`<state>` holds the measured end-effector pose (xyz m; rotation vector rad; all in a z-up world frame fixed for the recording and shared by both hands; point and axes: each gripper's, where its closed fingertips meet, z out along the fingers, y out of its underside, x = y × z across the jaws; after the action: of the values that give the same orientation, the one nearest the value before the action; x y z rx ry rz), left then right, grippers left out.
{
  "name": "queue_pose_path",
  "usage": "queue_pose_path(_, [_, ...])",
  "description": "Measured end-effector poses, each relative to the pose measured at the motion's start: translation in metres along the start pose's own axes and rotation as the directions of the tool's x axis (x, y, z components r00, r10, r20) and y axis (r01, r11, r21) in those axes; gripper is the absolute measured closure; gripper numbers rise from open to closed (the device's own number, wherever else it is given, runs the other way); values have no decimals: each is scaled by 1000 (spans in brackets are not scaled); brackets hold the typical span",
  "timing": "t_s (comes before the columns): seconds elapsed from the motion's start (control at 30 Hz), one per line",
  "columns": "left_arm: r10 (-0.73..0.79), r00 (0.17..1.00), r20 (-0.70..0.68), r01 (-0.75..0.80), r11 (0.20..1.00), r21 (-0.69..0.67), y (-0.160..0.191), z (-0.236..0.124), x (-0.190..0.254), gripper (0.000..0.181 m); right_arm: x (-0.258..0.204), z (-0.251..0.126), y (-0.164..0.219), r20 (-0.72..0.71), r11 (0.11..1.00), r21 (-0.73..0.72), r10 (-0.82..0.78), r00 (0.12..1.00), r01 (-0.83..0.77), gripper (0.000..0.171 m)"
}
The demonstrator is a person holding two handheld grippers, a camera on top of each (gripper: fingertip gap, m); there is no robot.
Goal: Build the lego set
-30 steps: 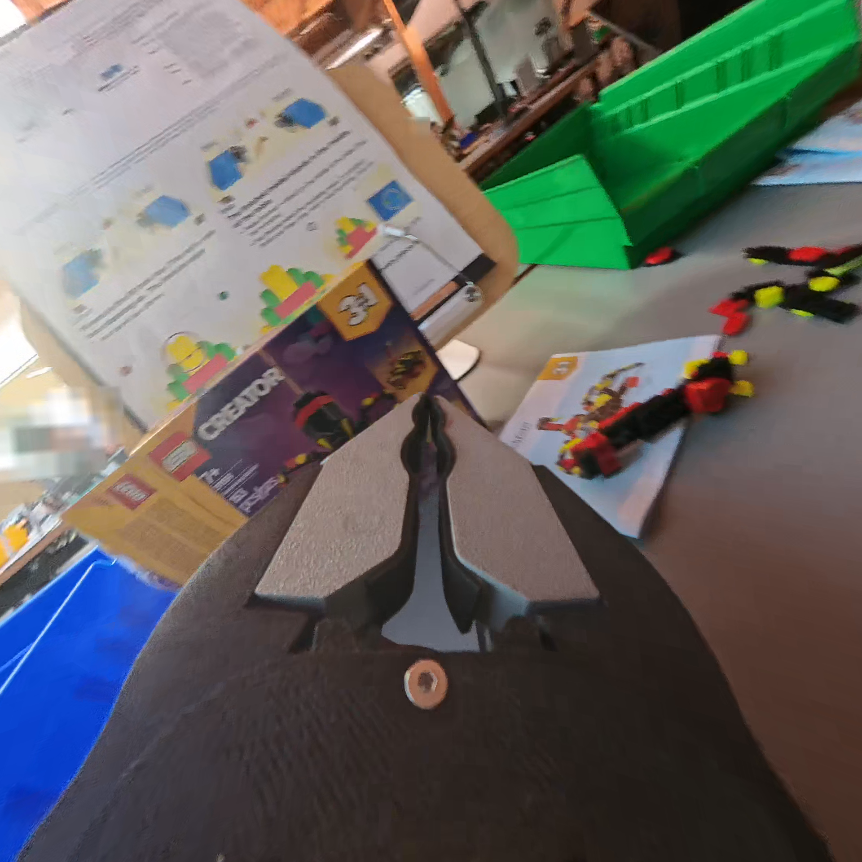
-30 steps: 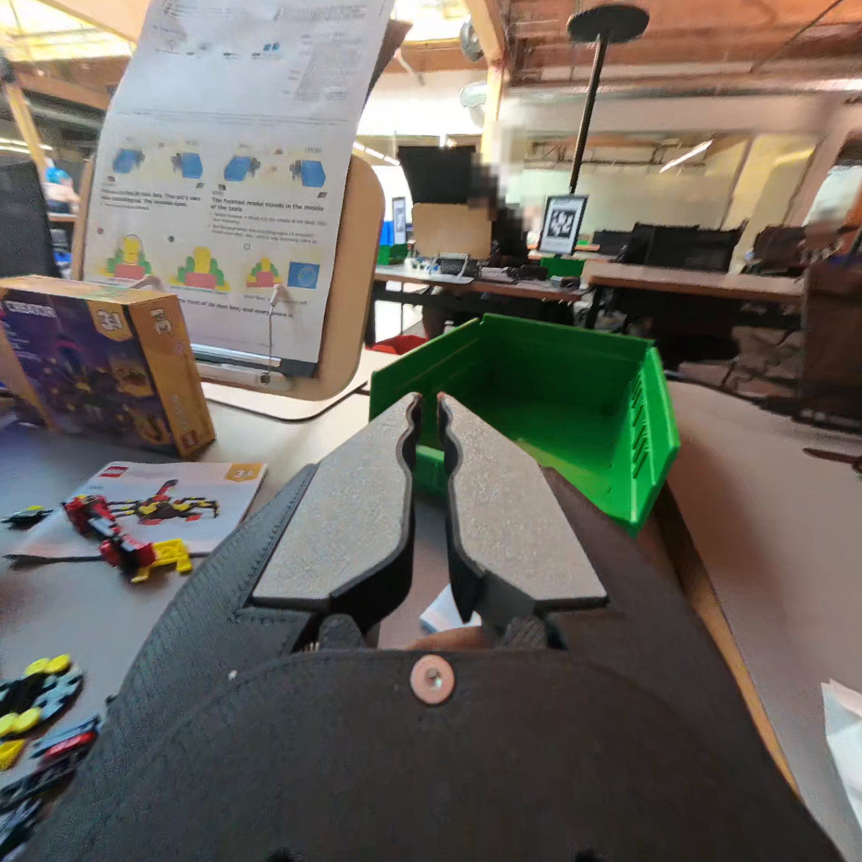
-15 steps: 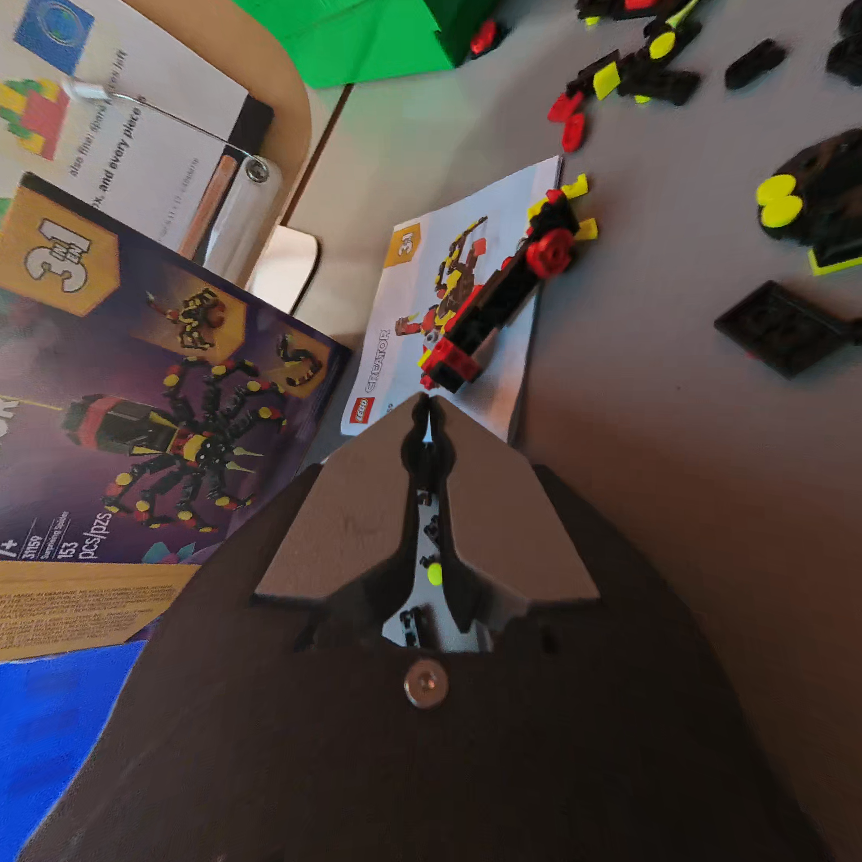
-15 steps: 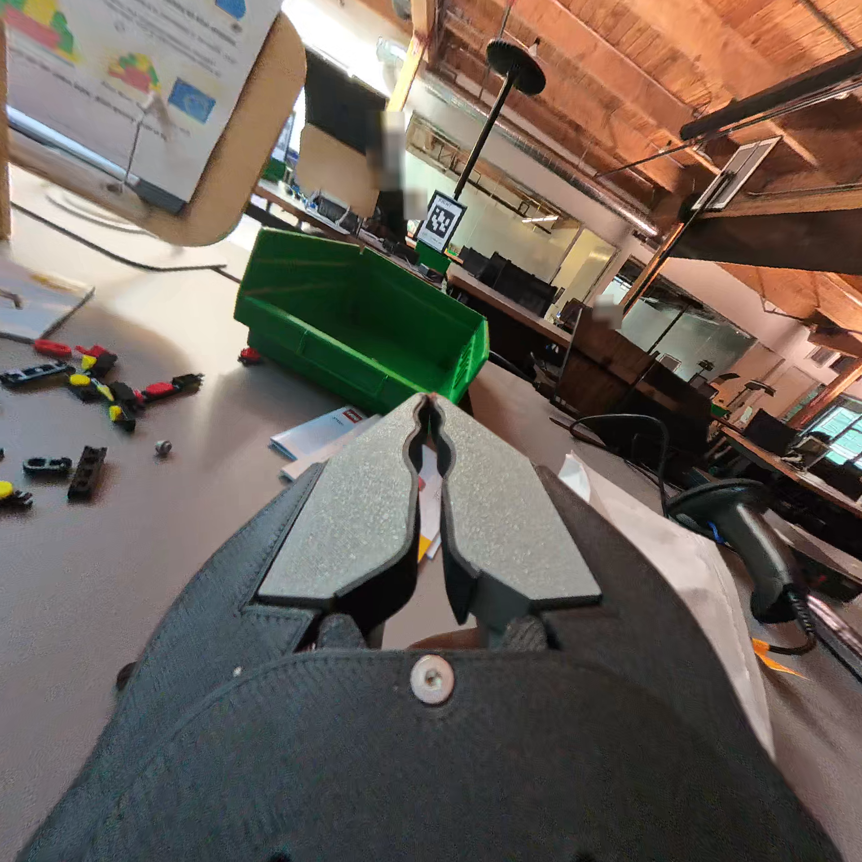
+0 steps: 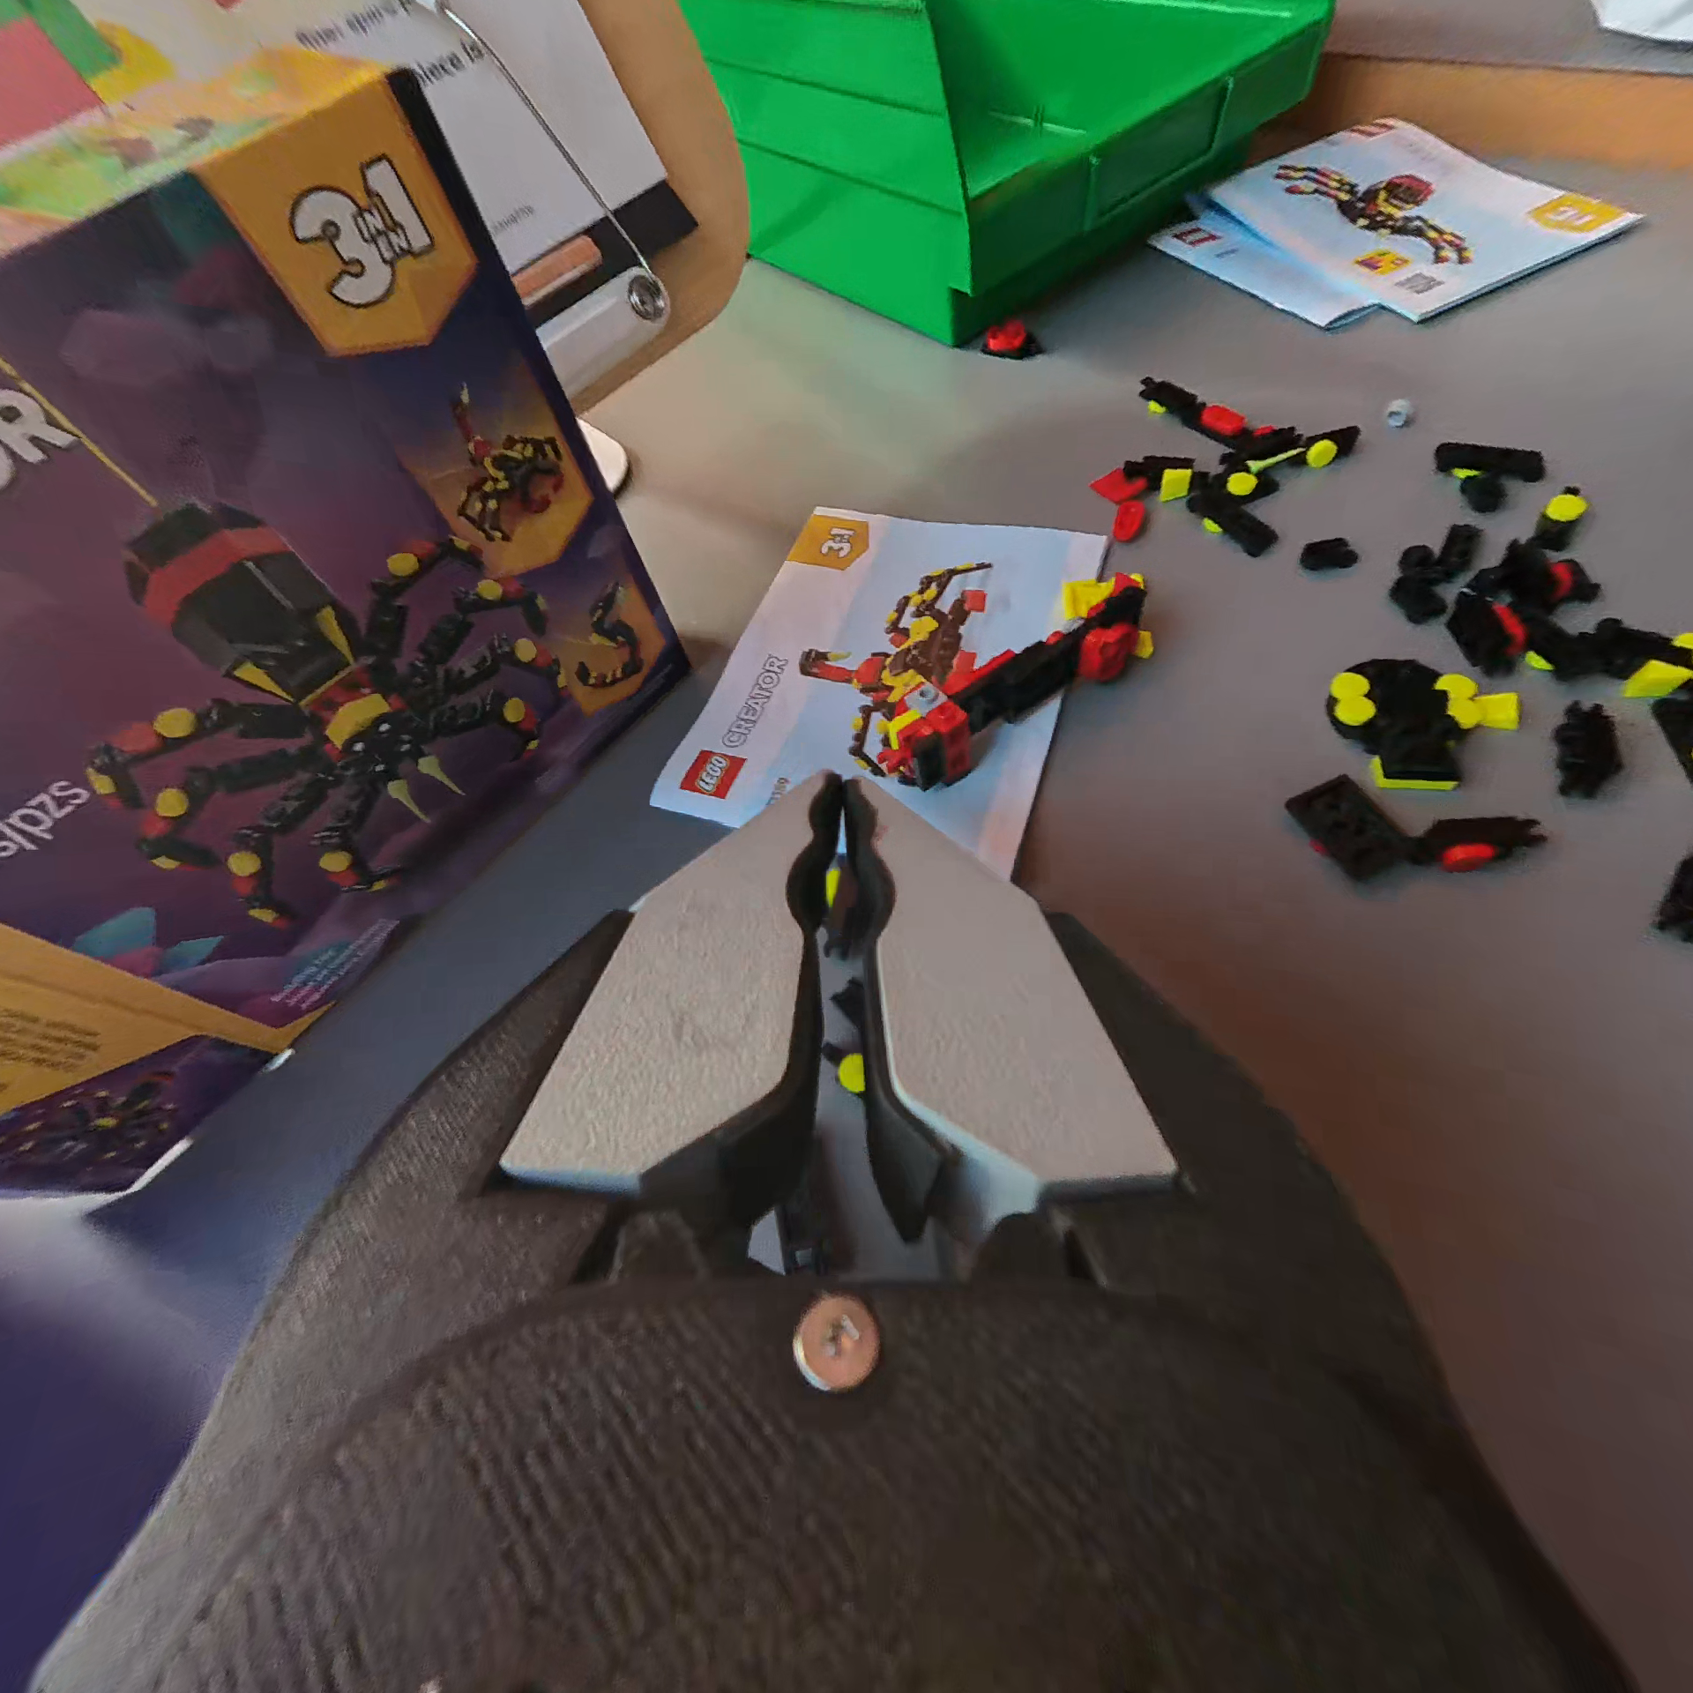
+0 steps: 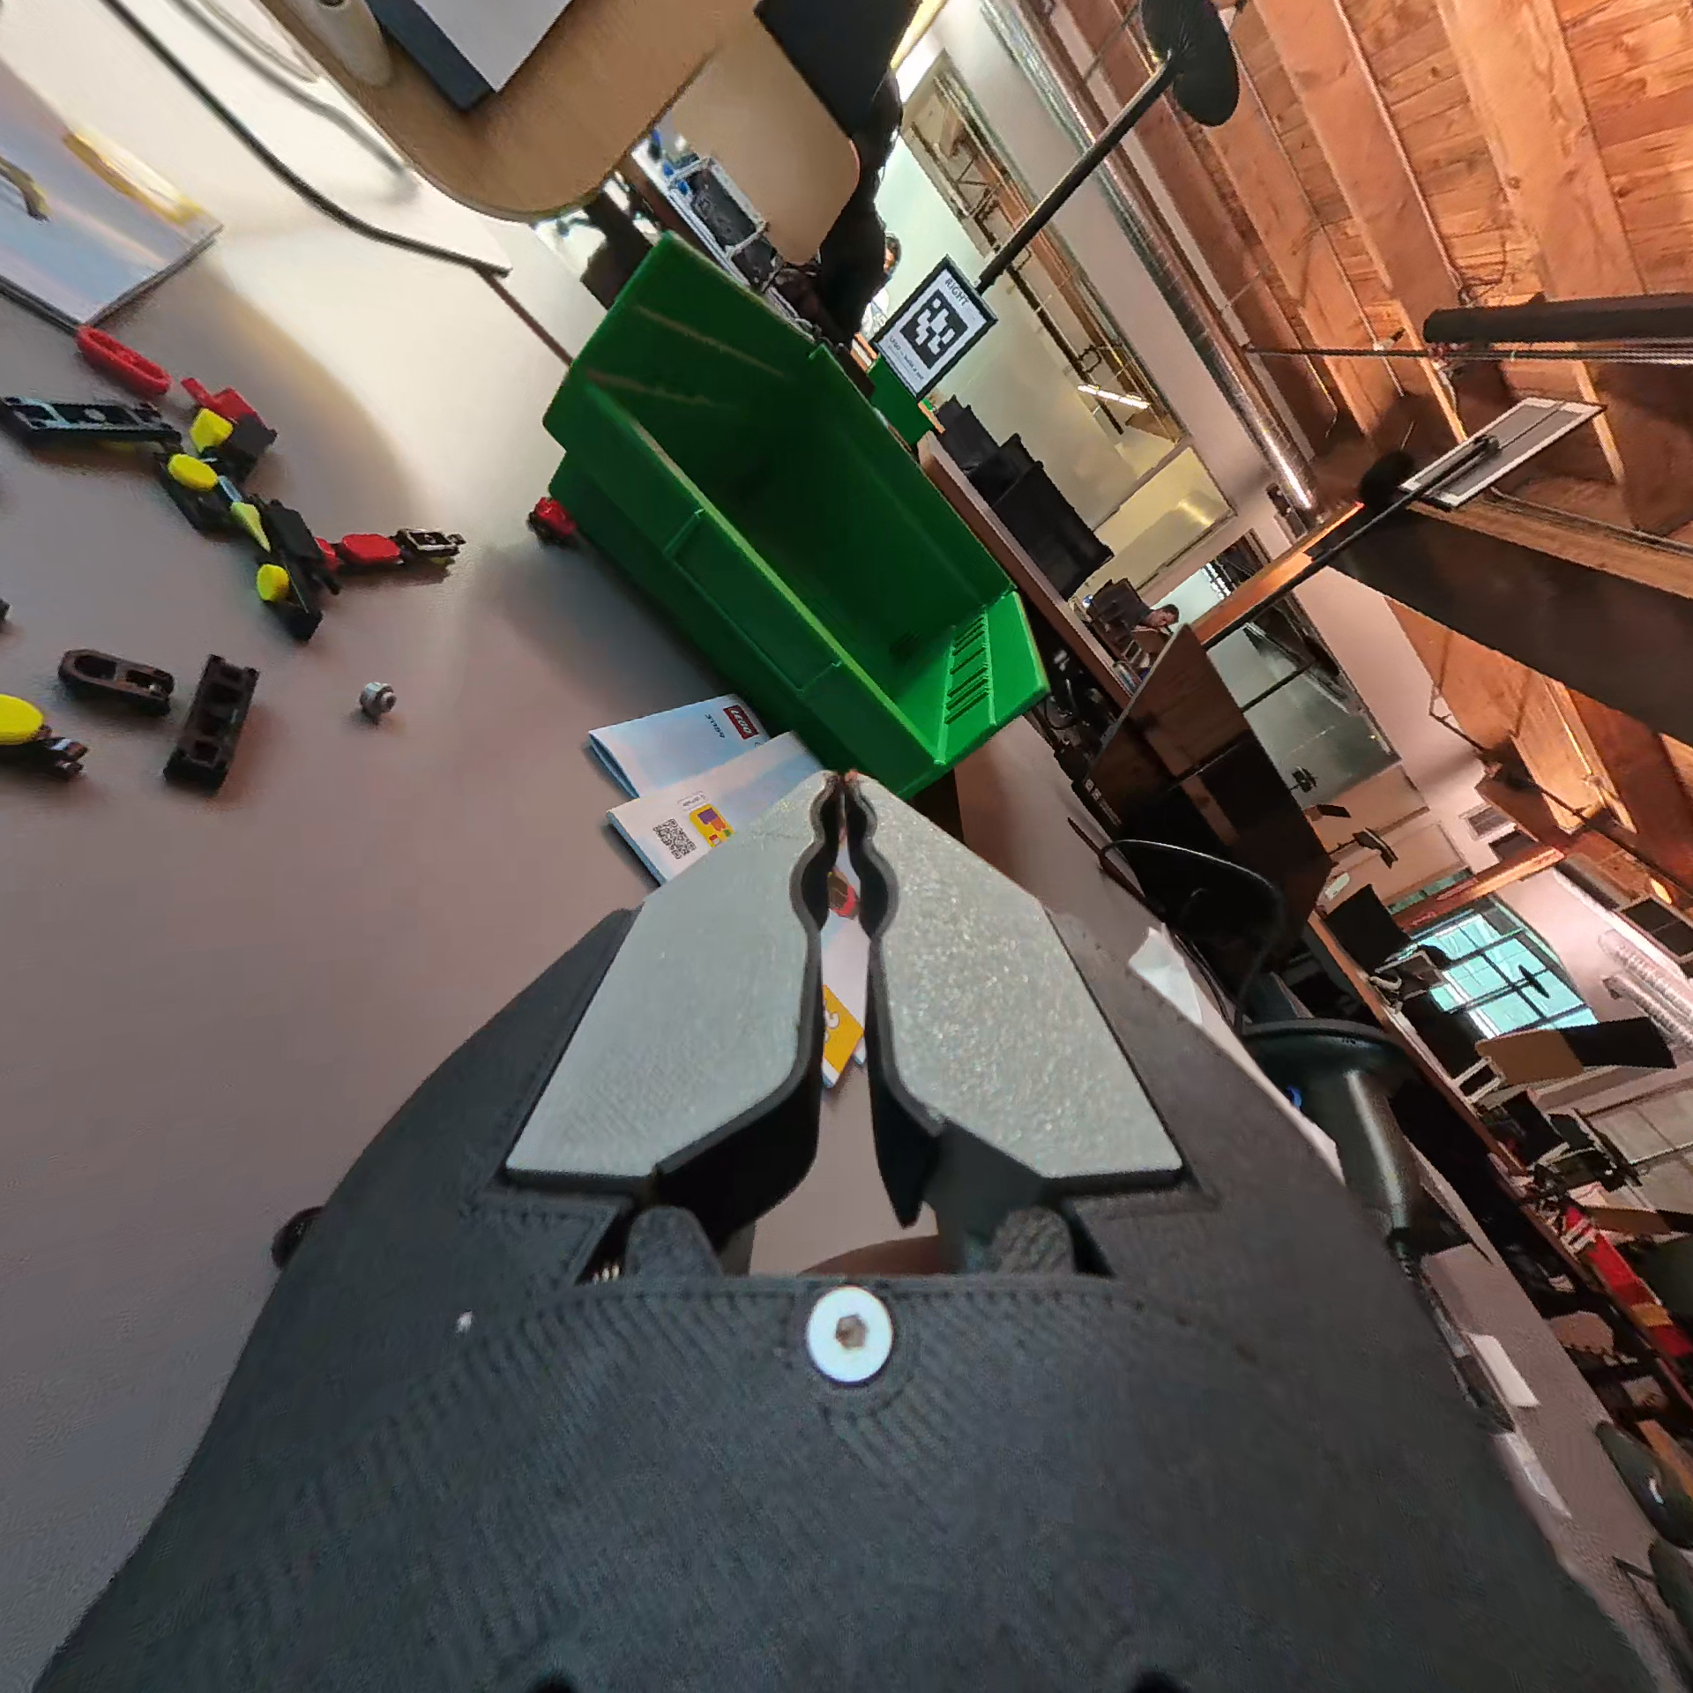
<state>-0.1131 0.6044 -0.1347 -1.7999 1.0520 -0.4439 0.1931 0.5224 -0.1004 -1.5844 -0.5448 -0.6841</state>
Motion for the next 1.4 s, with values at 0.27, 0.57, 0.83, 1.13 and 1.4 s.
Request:
queue_pose_path(0.27, [-46,994,-94,45,999,-18,2,2,6,181,16,0,4,67,971,1,237,969,-237,171])
queue_pose_path(0.57, [26,987,-158,-40,995,-87,11,9,21,181,-21,7,11,255,989,-96,134,958,-113,171])
queue_pose_path(0.83, [48,979,-197,-73,990,-123,16,12,27,181,-39,-77,31,459,954,-262,258,850,-148,171])
queue_pose_path(1.13, [17,982,-189,-36,995,-98,11,12,20,181,-70,-83,46,586,913,-394,337,737,-105,171])
queue_pose_path(1.4, [46,974,-221,-86,981,-174,23,18,27,181,-75,-59,1,607,945,-308,285,742,-111,171])
